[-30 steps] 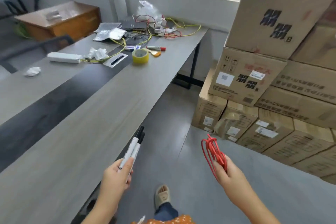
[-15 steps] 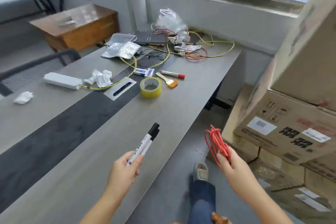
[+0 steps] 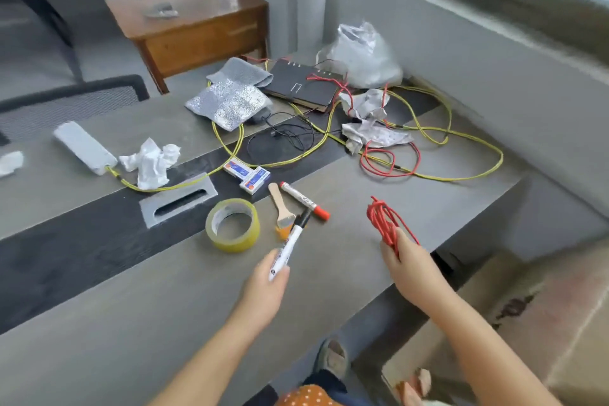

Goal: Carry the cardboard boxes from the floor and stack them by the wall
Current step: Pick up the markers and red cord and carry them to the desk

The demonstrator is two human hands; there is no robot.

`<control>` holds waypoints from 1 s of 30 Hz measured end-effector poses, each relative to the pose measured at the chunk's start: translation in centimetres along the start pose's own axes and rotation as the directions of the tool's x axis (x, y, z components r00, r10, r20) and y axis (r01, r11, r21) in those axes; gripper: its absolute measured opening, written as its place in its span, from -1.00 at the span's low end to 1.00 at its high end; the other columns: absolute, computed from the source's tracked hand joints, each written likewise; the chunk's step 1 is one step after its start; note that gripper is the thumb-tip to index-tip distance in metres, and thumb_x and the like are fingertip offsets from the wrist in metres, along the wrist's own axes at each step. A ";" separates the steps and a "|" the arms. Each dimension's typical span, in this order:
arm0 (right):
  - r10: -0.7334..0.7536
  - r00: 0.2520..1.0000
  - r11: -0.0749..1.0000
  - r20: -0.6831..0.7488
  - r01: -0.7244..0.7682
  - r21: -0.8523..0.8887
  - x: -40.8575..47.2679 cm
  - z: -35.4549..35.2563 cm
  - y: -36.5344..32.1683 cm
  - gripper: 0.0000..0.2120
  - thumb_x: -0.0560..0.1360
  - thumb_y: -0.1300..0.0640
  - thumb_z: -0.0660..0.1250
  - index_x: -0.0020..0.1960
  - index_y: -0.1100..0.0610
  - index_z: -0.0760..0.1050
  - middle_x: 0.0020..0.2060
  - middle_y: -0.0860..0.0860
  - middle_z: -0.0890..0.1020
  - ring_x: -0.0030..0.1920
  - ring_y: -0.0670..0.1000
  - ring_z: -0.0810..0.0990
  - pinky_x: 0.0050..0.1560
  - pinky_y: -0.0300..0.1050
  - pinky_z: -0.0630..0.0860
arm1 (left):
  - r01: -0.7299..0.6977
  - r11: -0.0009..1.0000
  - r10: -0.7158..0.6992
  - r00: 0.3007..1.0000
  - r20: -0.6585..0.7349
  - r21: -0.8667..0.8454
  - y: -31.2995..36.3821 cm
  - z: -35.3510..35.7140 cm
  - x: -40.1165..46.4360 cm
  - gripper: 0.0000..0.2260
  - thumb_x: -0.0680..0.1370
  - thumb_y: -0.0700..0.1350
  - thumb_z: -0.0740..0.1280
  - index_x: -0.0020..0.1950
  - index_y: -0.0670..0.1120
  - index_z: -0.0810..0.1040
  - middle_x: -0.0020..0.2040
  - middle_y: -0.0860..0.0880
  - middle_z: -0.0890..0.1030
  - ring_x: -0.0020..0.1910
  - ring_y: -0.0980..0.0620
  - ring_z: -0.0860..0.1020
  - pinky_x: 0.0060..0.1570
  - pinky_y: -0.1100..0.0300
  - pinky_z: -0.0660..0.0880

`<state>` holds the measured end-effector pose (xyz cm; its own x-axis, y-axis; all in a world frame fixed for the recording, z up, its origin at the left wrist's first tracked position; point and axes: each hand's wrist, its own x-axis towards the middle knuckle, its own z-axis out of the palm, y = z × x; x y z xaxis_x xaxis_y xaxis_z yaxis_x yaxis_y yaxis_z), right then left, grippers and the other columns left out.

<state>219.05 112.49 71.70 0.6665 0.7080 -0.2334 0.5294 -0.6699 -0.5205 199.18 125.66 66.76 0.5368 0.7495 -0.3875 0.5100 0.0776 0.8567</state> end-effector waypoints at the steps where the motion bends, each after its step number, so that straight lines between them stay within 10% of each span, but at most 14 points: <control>1: -0.013 1.000 1.000 0.022 0.013 -0.027 1.8 -0.5 0.4 -0.87 0.62 0.12 0.14 0.01 0.19 0.36 -0.20 0.11 0.58 -0.08 0.27 0.56 -0.18 0.02 0.38 | 0.001 1.000 0.000 1.000 -0.021 0.024 0.9 1.2 1.2 -0.77 0.62 -0.16 0.16 0.17 0.12 0.47 -0.20 0.01 0.47 -0.30 0.04 0.40 -0.25 0.16 0.32; 6: -0.073 0.985 0.988 0.158 0.092 -0.120 8.3 -1.2 1.6 -0.88 0.64 0.08 0.11 0.02 0.14 0.30 -0.21 0.09 0.52 -0.10 0.23 0.56 -0.20 -0.01 0.39 | 0.052 0.975 -0.014 0.984 -0.176 0.216 5.7 5.7 7.9 -0.57 0.62 -0.24 0.13 0.48 0.01 0.28 0.26 -0.18 0.34 -0.09 -0.04 0.45 -0.11 0.25 0.28; 14: -0.140 0.974 0.985 0.176 0.155 -0.077 13.1 -1.5 2.7 -0.86 0.64 0.06 0.10 -0.05 0.10 0.26 -0.37 -0.04 0.44 -0.32 0.07 0.46 -0.31 -0.05 0.33 | 0.136 0.920 -0.063 0.977 -0.204 0.369 9.7 13.6 16.6 -0.38 0.53 -0.36 0.16 0.55 -0.05 0.07 0.30 -0.17 0.26 0.19 -0.15 0.39 0.16 0.13 0.31; 21: -0.235 0.936 0.919 0.263 0.302 -0.252 14.4 1.4 2.9 -0.89 0.64 0.06 0.04 -0.02 0.07 0.15 -0.40 -0.07 0.34 -0.31 0.13 0.38 -0.31 -0.04 0.15 | 0.218 0.578 0.012 0.961 -0.276 0.786 4.0 11.3 15.8 -0.36 0.56 -0.18 0.16 0.57 0.03 -0.05 0.30 -0.03 0.33 0.27 -0.03 0.35 0.15 0.11 0.27; 26: -0.341 0.900 0.861 0.271 0.415 -0.294 16.0 4.0 1.4 -0.86 0.62 0.05 0.10 0.04 0.12 0.34 -0.06 0.07 0.59 0.02 0.17 0.54 -0.14 -0.04 0.21 | 0.286 0.529 0.072 0.923 -0.378 0.799 3.3 9.1 14.5 -0.33 0.26 -0.06 0.58 0.32 -0.20 0.51 0.00 -0.13 0.61 -0.09 -0.10 0.60 -0.19 0.10 0.48; 30: -0.433 0.847 0.715 0.309 0.531 -0.455 16.2 4.8 0.7 -0.55 0.26 -0.06 0.57 0.08 0.09 0.63 -0.25 0.04 0.61 -0.22 0.11 0.62 -0.22 -0.06 0.52 | 0.247 0.538 0.108 0.928 -0.357 0.806 2.7 9.4 14.0 -0.28 0.12 0.02 0.65 0.19 -0.26 0.59 0.14 -0.18 0.63 0.04 -0.12 0.63 -0.14 0.04 0.54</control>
<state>227.68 124.56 63.64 0.1732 0.9587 -0.2257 0.9712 -0.2043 -0.1224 214.39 130.16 60.50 0.3135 0.9383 -0.1459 0.9487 -0.3029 0.0905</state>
